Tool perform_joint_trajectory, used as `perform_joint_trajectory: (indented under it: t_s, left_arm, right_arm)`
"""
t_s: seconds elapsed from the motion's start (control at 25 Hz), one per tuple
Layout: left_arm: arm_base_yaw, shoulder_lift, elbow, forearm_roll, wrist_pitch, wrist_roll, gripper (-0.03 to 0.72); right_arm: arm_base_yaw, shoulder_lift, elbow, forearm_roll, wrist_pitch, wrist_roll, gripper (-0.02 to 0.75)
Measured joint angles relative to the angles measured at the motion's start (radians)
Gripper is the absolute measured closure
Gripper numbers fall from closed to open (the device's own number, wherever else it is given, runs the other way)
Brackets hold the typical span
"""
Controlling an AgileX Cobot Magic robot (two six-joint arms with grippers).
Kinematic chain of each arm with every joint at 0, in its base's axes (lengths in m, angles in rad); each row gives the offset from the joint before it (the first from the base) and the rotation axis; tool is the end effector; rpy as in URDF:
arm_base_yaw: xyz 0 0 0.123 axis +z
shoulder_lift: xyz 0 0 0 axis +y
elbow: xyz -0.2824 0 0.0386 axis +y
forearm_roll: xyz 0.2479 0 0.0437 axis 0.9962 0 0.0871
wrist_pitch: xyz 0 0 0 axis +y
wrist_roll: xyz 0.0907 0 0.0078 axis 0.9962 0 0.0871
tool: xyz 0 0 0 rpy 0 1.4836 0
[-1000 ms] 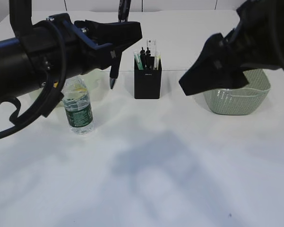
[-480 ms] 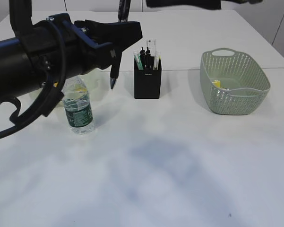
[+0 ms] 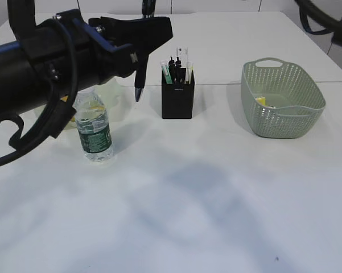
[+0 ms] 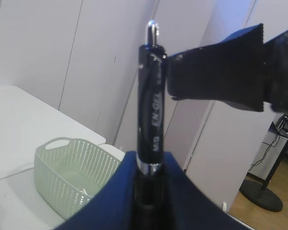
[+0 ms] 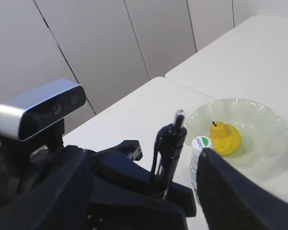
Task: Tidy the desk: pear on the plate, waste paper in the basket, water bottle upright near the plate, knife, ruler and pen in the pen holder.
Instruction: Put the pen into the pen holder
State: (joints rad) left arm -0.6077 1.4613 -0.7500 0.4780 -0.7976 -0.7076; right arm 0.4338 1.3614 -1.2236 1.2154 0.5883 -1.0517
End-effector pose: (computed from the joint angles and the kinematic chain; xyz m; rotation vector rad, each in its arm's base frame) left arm 0.2368 -0.2011 0.2889 0.4744 1.4745 -1.0220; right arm 0.2571 0.1714 0.3951 -0.6966 1.7660 0.8717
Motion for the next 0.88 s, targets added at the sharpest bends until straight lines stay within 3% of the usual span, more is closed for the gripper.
perform_joint_trajectory:
  t_s: [0.52,0.88]
  left_arm:
    - [0.000,0.000,0.000,0.002,-0.027,0.000,0.629]
    - [0.000,0.000,0.000,0.005,-0.028,0.000,0.629]
  right_arm:
    - [0.000,0.089,0.000,0.231,-0.025,-0.113,0.235]
    - [0.000,0.109,0.000,0.283,-0.031,-0.135,0.377]
